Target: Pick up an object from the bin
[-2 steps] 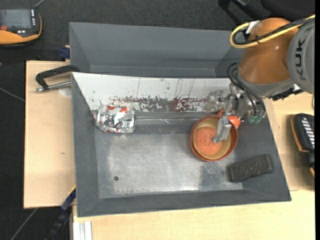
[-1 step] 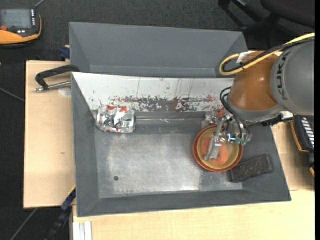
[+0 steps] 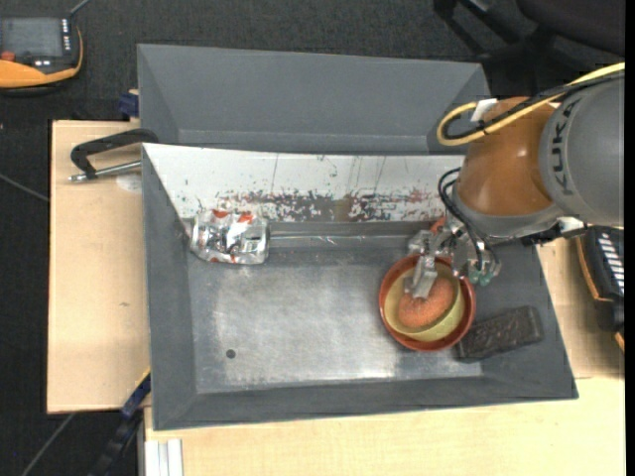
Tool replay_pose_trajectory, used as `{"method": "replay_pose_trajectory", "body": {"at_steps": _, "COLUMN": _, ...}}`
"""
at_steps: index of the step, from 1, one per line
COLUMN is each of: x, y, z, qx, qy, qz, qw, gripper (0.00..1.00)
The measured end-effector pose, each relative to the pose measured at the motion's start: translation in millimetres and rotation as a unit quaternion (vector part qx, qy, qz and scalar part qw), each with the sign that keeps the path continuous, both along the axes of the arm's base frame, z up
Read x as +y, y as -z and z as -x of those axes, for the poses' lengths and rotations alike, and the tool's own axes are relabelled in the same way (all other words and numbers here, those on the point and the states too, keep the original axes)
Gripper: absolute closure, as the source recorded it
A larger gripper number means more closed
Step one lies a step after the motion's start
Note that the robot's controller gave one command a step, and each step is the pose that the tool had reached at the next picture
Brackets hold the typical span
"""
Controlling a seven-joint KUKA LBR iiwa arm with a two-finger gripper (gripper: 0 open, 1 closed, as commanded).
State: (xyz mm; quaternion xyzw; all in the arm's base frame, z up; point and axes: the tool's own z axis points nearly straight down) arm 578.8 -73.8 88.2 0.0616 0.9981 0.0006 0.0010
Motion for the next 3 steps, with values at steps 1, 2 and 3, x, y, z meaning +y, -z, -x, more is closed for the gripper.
{"method": "replay_pose_trajectory", "body": {"at_steps": 1, "x": 35, "y": -51, "z": 3.1, "qx": -0.0043, "qy": -0.126, "qz": 0.000, "qw": 0.9920, "gripper": 1.00}}
{"method": "replay_pose_trajectory", "body": {"at_steps": 2, "x": 20, "y": 4, "z": 14.4, "qx": -0.0038, "qy": -0.025, "qz": -0.002, "qw": 0.9997, "gripper": 1.00}}
{"method": "replay_pose_trajectory", "body": {"at_steps": 3, "x": -22, "y": 12, "z": -7.2, "qx": -0.0078, "qy": 0.000, "qz": -0.004, "qw": 1.0000, "gripper": 1.00}}
